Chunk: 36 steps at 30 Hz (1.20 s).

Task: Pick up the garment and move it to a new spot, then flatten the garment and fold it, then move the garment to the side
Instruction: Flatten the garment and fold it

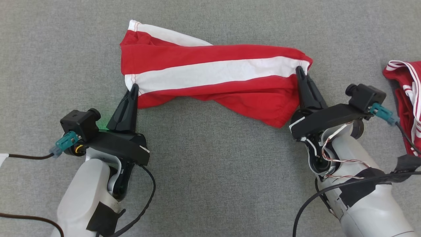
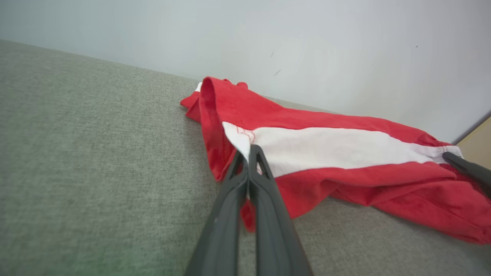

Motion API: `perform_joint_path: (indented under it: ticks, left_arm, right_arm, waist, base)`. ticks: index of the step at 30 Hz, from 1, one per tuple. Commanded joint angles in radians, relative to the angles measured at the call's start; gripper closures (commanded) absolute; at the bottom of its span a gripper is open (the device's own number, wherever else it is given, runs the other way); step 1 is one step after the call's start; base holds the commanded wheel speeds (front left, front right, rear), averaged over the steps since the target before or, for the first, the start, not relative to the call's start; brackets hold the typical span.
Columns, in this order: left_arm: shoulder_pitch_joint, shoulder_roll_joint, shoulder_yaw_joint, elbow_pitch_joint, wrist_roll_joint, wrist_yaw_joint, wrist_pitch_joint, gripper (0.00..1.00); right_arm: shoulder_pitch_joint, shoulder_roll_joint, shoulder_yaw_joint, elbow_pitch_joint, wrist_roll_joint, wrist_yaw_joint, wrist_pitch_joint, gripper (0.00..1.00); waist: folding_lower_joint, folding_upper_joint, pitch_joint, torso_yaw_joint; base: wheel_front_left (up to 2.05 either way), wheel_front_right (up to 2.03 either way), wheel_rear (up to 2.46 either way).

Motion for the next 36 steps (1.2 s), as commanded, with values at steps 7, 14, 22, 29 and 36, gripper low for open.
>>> perform_joint_path:
  ticks: [7, 14, 22, 29, 36]
  left_arm:
    - [0.021, 0.025, 0.000, -0.007, -0.011, 0.000, -0.001, 1.00]
    - [0.036, 0.088, 0.019, -0.033, -0.029, 0.000, -0.001, 1.00]
    - [-0.034, 0.181, -0.029, -0.037, -0.093, 0.000, -0.001, 1.00]
    - [-0.172, 0.254, -0.146, 0.007, -0.153, 0.000, 0.028, 1.00]
    - [-0.286, 0.287, -0.185, 0.050, -0.220, 0.000, 0.119, 1.00]
  right_arm:
    - [0.041, 0.001, -0.040, -0.073, -0.029, 0.000, 0.000, 1.00]
    - [0.063, 0.000, -0.018, -0.100, -0.013, 0.000, 0.000, 1.00]
    - [0.005, -0.023, 0.050, -0.116, 0.050, 0.000, 0.000, 1.00]
    - [-0.100, -0.056, 0.125, -0.118, 0.131, 0.000, 0.010, 1.00]
    - [-0.181, -0.076, 0.161, -0.119, 0.279, 0.000, 0.118, 1.00]
  waist:
    - [-0.0001, -0.0001, -0.095, 0.020]
    - [-0.0001, -0.0001, -0.264, 0.029]
    - [-0.0001, -0.0001, -0.416, 0.037]
    - [-0.0001, -0.0001, -0.466, 0.066]
    - [-0.0001, -0.0001, -0.467, 0.085]
  base:
    - [0.00, 0.00, 0.00]
    - [0.00, 0.00, 0.00]
    - [0.00, 0.00, 0.00]
    - [0.00, 0.00, 0.00]
    - [0.00, 0.00, 0.00]
